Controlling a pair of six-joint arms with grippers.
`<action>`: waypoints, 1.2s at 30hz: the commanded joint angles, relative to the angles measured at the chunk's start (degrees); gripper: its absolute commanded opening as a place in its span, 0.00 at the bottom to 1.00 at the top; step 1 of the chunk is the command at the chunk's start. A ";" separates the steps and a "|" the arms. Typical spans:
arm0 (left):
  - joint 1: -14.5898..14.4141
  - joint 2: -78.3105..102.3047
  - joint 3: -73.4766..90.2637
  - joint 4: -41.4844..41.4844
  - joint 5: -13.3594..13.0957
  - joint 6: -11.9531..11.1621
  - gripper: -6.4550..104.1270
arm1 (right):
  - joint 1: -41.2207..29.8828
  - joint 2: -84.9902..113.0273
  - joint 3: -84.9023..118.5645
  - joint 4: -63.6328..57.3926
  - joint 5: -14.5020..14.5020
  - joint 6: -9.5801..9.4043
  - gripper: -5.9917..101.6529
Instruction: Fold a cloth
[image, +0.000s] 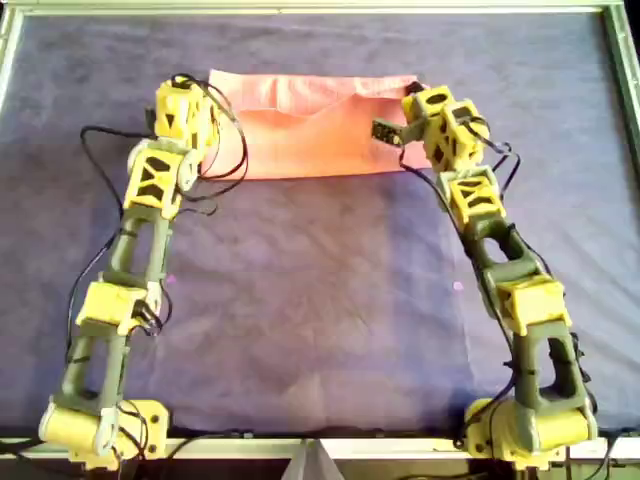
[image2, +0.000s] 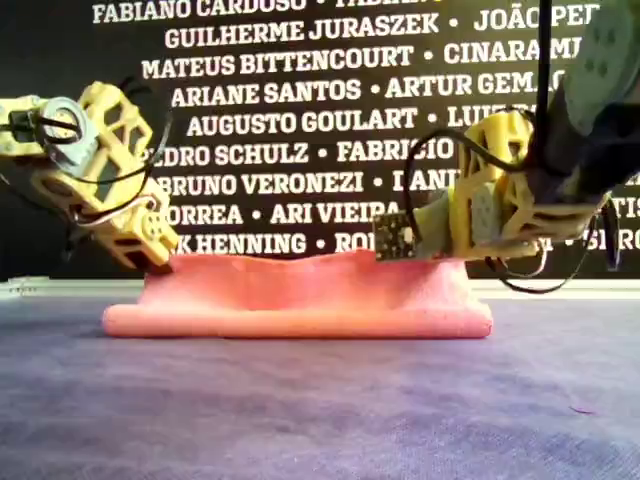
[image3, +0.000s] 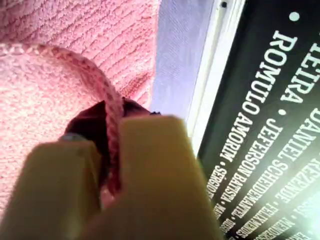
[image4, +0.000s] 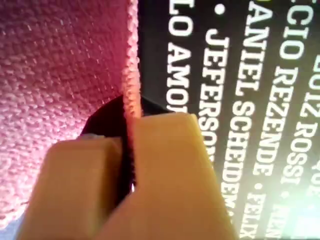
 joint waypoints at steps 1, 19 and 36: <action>1.14 2.02 -4.39 -1.14 0.44 0.26 0.17 | -0.35 2.11 -4.83 -2.90 0.35 -0.18 0.17; 1.14 2.81 -4.39 -1.05 0.44 0.26 0.68 | -2.55 9.14 -3.52 -1.93 0.35 -0.26 0.48; 1.14 12.48 -4.13 5.19 0.44 -0.79 0.91 | -2.46 10.55 -3.52 -1.76 -0.62 -0.35 0.48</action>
